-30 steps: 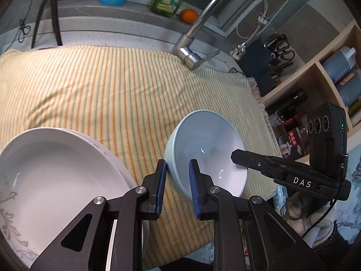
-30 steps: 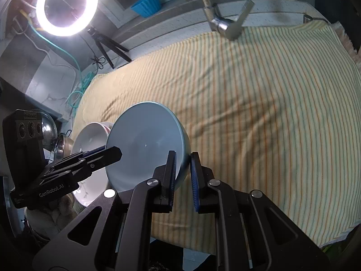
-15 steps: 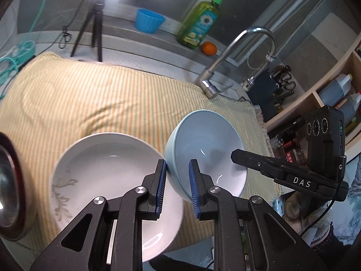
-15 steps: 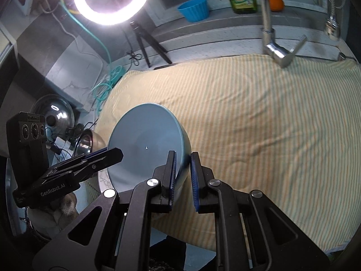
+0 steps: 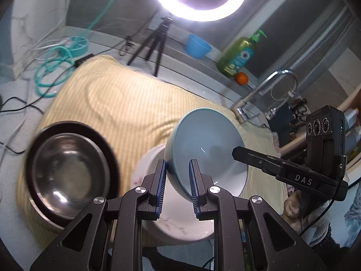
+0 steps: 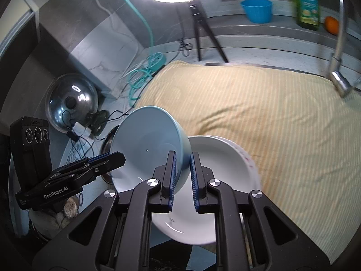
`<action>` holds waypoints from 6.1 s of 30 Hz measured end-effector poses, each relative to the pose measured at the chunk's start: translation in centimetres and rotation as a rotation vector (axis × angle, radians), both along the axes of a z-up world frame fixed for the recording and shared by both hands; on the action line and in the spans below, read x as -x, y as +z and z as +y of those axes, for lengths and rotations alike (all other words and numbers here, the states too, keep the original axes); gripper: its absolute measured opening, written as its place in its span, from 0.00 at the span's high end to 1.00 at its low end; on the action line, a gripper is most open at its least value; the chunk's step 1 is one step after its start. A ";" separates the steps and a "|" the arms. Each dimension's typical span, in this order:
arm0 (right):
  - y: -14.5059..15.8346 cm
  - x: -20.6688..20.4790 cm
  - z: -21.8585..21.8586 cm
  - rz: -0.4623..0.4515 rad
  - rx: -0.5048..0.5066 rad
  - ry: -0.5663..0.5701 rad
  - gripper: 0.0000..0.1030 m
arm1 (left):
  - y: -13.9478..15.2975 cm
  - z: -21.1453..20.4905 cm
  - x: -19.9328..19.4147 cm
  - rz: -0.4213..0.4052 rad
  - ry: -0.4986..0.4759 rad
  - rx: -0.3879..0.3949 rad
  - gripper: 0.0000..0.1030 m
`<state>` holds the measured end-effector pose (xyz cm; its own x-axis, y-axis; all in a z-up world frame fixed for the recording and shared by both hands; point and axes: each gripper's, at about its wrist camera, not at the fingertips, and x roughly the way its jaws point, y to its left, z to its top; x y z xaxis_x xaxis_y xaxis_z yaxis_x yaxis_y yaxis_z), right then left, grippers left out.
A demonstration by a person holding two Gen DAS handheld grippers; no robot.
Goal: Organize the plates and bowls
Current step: 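Lift the pale blue-white bowl and carry it toward the nested bowls, then lower the pale blue-white bowl into the red bowl and open both grippers, then close both grippers on the rim of the nested bowl stack, then lift the nested bowls and carry them over the plate stack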
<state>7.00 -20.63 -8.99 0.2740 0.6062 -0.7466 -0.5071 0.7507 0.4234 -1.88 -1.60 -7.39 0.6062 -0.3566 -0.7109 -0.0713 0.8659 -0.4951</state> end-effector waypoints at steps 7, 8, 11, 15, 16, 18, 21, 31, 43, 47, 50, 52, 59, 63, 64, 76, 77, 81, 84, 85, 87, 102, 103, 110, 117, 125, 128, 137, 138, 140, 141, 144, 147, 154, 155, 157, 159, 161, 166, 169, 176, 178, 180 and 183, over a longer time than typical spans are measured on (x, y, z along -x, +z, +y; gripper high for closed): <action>-0.1 0.6 5.7 -0.002 0.015 0.095 0.88 | -0.3 4.4 1.8 0.009 0.097 0.008 0.82; -0.2 0.7 6.5 -0.002 0.019 0.107 0.88 | -0.5 5.1 2.1 0.011 0.114 0.009 0.82; -0.5 0.9 8.5 -0.001 0.029 0.139 0.88 | -0.8 6.3 2.6 0.017 0.148 0.012 0.82; -1.1 1.1 11.2 0.003 0.048 0.181 0.88 | -1.1 8.0 3.3 0.025 0.193 0.011 0.82; -1.4 1.2 11.7 0.007 0.053 0.190 0.88 | -1.3 8.4 3.5 0.029 0.202 0.011 0.82; -1.9 1.2 12.6 0.015 0.062 0.205 0.88 | -1.6 9.1 4.0 0.036 0.216 0.012 0.82; -2.7 1.3 13.7 0.028 0.078 0.224 0.88 | -2.2 9.9 4.4 0.053 0.231 0.017 0.82; -4.7 1.1 15.4 0.059 0.125 0.248 0.88 | -3.7 11.1 4.7 0.092 0.243 0.021 0.82; -5.6 1.1 16.5 0.075 0.151 0.264 0.88 | -4.3 11.7 4.5 0.120 0.245 0.023 0.82; -5.7 1.1 16.8 0.072 0.159 0.272 0.86 | -4.3 11.7 4.5 0.125 0.248 0.021 0.82; -5.8 1.2 17.0 0.068 0.165 0.273 0.86 | -4.5 11.8 4.5 0.133 0.250 0.019 0.82; -5.8 1.2 17.0 0.065 0.165 0.273 0.86 | -4.6 11.8 4.5 0.136 0.253 0.020 0.82; -4.9 1.1 16.5 0.035 0.135 0.267 0.53 | -4.1 12.0 4.6 0.129 0.259 0.009 0.81; -3.8 1.1 15.8 0.010 0.103 0.258 0.47 | -3.7 12.0 4.7 0.116 0.264 -0.002 0.81; -3.6 1.0 15.7 0.005 0.096 0.254 0.44 | -3.6 12.1 4.7 0.112 0.268 -0.004 0.81; -3.0 -1.1 11.8 0.026 0.040 0.134 0.35 | -4.2 14.4 5.2 0.117 0.339 0.001 0.81; -3.2 -1.2 11.5 0.033 0.039 0.123 0.35 | -4.5 14.6 5.3 0.123 0.343 0.005 0.81; -3.9 -1.7 10.6 0.068 0.036 0.101 0.35 | -4.9 14.7 5.4 0.135 0.340 0.008 0.81; -4.4 -1.6 10.6 0.086 0.035 0.104 0.37 | -5.0 14.7 5.3 0.139 0.333 0.008 0.81; -4.6 -1.5 10.7 0.089 0.037 0.107 0.40 | -5.1 14.6 5.3 0.140 0.330 0.009 0.81; -4.8 -1.4 10.9 0.097 0.039 0.114 0.42 | -5.2 14.5 5.2 0.141 0.326 0.012 0.81; -7.0 -0.9 12.4 0.150 0.073 0.144 0.71 | -6.4 14.2 5.2 0.165 0.318 0.019 0.82; -7.1 -0.9 12.4 0.153 0.075 0.144 0.71 | -6.4 14.3 5.2 0.165 0.319 0.019 0.82; -7.6 -1.0 12.9 0.160 0.083 0.152 0.74 | -6.8 14.5 5.3 0.175 0.321 0.026 0.82; -8.1 -0.8 13.7 0.171 0.094 0.174 0.80 | -7.2 14.5 4.9 0.183 0.312 0.032 0.82; -8.3 -0.7 14.2 0.174 0.099 0.183 0.86 | -7.3 14.0 4.5 0.183 0.291 0.038 0.92; -8.2 -0.7 14.2 0.180 0.096 0.173 0.86 | -7.2 13.8 4.4 0.186 0.290 0.026 0.93; -8.0 -0.7 14.1 0.188 0.095 0.159 0.86 | -6.9 13.7 4.3 0.185 0.292 0.018 0.92; -7.9 -0.7 14.1 0.187 0.093 0.158 0.86 | -6.8 13.7 4.4 0.184 0.294 0.018 0.92; -7.7 -0.7 14.0 0.184 0.091 0.158 0.86 | -6.6 13.6 4.3 0.182 0.294 0.016 0.92; -7.6 -0.7 13.9 0.183 0.088 0.158 0.86 | -6.4 13.6 4.4 0.179 0.296 0.017 0.92; -7.1 -0.6 13.7 0.177 0.081 0.160 0.86 | -5.8 13.4 4.3 0.167 0.295 0.007 0.92; -6.5 -0.7 13.2 0.172 0.070 0.157 0.86 | -5.1 13.3 4.1 0.151 0.292 0.002 0.92; -4.7 -0.9 11.7 0.151 0.047 0.136 0.86 | -3.6 12.4 3.5 0.114 0.270 -0.002 0.92; -4.4 -0.9 11.4 0.147 0.044 0.132 0.86 | -3.4 12.2 3.4 0.109 0.267 -0.001 0.92; -4.0 -1.1 10.8 0.141 0.038 0.123 0.86 | -2.9 11.8 3.1 0.098 0.256 -0.003 0.92; -3.5 -1.2 10.2 0.135 0.035 0.116 0.86 | -2.5 11.5 2.9 0.086 0.248 0.000 0.92; -3.1 -1.2 9.6 0.130 0.029 0.106 0.86 | -2.0 11.0 2.7 0.075 0.236 -0.001 0.92; -2.2 -1.2 7.6 0.125 0.014 0.073 0.86 | -1.3 9.7 2.0 0.055 0.206 0.001 0.92; -1.9 -1.1 6.1 0.123 0.009 0.052 0.86 | -1.1 8.7 1.5 0.048 0.180 0.004 0.92; -1.3 -1.0 2.4 0.119 0.005 -0.009 0.86 | -0.6 6.1 0.4 0.035 0.115 0.011 0.92; -1.3 -0.9 1.3 0.118 0.007 -0.029 0.86 | -0.6 5.1 0.0 0.036 0.094 0.016 0.92; -1.3 -0.9 0.1 0.120 0.010 -0.045 0.86 | -0.7 4.1 -0.3 0.037 0.073 0.015 0.92; -1.5 -0.7 -1.4 0.126 0.015 -0.072 0.86 | -1.0 2.9 -0.6 0.042 0.049 0.022 0.92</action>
